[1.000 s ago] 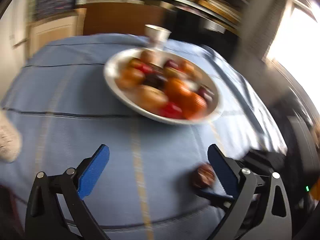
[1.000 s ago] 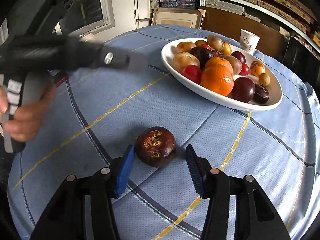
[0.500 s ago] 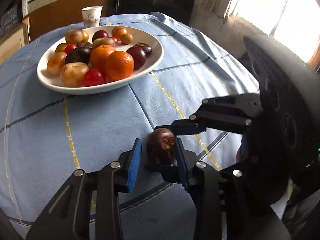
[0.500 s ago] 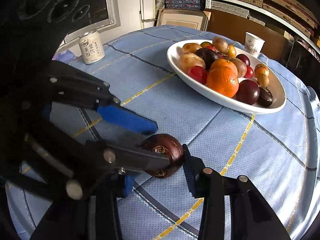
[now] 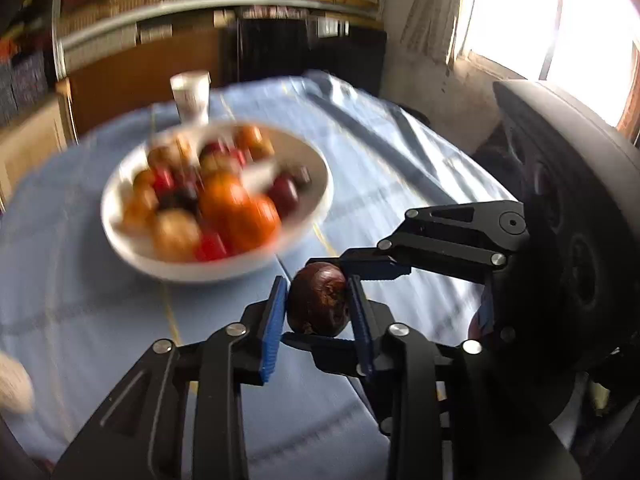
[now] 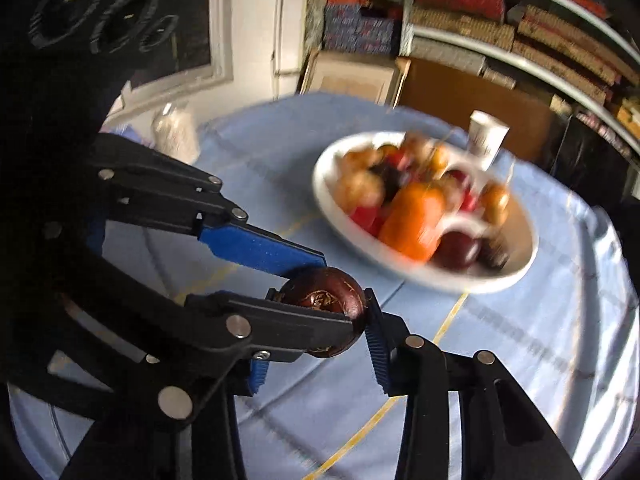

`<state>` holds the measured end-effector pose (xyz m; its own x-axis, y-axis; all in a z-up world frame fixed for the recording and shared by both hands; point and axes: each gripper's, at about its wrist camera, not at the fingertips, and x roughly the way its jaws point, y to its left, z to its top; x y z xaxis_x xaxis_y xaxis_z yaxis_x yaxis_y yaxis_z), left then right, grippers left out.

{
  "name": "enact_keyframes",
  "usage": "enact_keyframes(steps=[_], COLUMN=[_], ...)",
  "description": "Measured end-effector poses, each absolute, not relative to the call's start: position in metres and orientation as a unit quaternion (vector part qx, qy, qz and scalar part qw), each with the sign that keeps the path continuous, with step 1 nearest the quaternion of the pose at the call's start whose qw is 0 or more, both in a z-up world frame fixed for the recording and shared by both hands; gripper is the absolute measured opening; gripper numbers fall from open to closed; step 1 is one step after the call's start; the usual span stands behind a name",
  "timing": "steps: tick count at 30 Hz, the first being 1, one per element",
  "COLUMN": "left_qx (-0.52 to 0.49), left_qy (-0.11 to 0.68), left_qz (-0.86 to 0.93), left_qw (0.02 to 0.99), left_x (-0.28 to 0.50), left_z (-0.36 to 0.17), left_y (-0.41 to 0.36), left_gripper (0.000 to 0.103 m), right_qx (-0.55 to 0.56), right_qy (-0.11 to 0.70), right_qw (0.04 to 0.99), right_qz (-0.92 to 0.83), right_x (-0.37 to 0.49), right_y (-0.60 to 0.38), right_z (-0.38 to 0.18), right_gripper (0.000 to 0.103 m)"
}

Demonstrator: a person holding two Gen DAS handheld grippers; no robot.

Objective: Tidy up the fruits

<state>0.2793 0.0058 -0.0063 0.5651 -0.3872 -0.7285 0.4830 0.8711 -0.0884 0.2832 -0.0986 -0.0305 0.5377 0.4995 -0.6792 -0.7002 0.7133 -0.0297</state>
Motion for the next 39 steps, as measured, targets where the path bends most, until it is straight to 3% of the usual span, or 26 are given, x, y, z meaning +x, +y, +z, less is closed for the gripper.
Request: enact_keyframes(steps=[11, 12, 13, 15, 18, 25, 31, 39], left_qx=[0.053, 0.058, 0.062, 0.06, 0.068, 0.083, 0.069, 0.042], left_qy=[0.377, 0.376, 0.373, 0.344, 0.317, 0.299, 0.286, 0.297], left_qz=[-0.196, -0.166, -0.134, -0.056, -0.015, 0.015, 0.025, 0.02], left_qw=[0.903, 0.91, 0.916, 0.935, 0.946, 0.95, 0.956, 0.954], left_x=[0.4, 0.406, 0.407, 0.398, 0.377, 0.294, 0.212, 0.176], left_z=[0.005, 0.005, 0.006, 0.014, 0.026, 0.056, 0.057, 0.032], left_y=[0.008, 0.009, 0.013, 0.025, 0.034, 0.029, 0.027, 0.036], left_gripper=[0.027, 0.034, 0.061, 0.094, 0.095, 0.098, 0.098, 0.098], right_qx=[-0.076, -0.074, -0.073, -0.057, -0.038, -0.051, -0.016, -0.042], right_qy=[0.357, 0.356, 0.354, 0.346, 0.346, 0.311, 0.265, 0.294], right_qw=[0.875, 0.88, 0.885, 0.892, 0.893, 0.907, 0.929, 0.924], right_qz=[0.318, 0.305, 0.293, 0.285, 0.284, 0.279, 0.259, 0.239], right_x=[0.414, 0.419, 0.419, 0.41, 0.387, 0.302, 0.253, 0.235], right_y=[-0.109, -0.112, -0.114, -0.126, -0.141, -0.161, -0.19, -0.2], right_z=[-0.026, -0.026, -0.026, -0.022, -0.016, 0.011, 0.014, -0.005], right_gripper=[0.042, 0.051, 0.067, 0.07, 0.072, 0.099, 0.099, 0.099])
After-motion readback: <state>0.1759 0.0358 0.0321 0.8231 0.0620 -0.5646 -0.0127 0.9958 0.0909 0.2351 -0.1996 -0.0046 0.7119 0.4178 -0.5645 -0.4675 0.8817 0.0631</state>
